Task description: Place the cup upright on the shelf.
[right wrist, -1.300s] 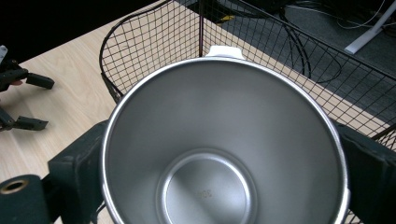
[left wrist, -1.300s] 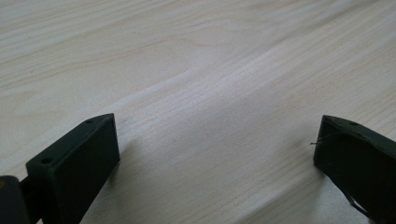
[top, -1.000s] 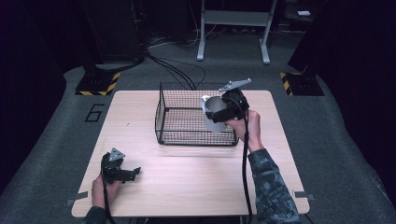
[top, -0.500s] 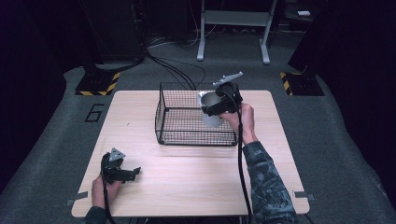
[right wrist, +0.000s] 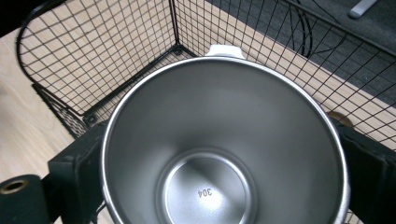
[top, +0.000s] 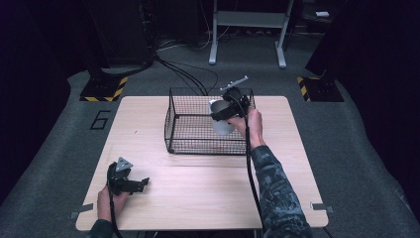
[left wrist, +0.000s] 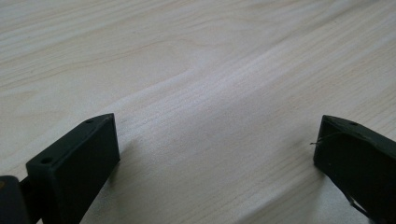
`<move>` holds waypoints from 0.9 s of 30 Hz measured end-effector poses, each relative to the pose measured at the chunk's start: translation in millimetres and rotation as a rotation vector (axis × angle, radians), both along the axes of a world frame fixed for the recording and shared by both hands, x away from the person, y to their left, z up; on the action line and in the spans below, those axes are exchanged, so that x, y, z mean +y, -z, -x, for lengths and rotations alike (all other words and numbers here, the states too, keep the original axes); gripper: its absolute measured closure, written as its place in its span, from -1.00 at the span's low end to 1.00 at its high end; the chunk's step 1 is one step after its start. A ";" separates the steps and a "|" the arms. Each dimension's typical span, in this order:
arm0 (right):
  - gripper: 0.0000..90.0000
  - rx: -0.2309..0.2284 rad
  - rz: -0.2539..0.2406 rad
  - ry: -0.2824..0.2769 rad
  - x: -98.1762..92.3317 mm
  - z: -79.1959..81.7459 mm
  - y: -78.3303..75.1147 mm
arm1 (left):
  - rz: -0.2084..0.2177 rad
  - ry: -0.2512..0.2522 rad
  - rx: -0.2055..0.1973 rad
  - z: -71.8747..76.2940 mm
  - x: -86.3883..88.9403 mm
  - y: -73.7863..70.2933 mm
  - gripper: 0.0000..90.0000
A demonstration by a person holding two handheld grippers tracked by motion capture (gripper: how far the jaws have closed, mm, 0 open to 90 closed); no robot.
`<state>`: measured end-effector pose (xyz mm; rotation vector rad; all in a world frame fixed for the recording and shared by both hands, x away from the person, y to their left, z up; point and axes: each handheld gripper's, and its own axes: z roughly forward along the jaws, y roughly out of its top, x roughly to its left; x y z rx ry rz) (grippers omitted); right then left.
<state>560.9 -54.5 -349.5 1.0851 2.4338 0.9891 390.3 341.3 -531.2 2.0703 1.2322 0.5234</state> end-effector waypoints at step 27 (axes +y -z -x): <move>-0.87 0.097 0.009 0.029 17.1 -27.0 35.8 | -0.001 -0.005 -0.007 0.1 -0.3 0.6 -1.00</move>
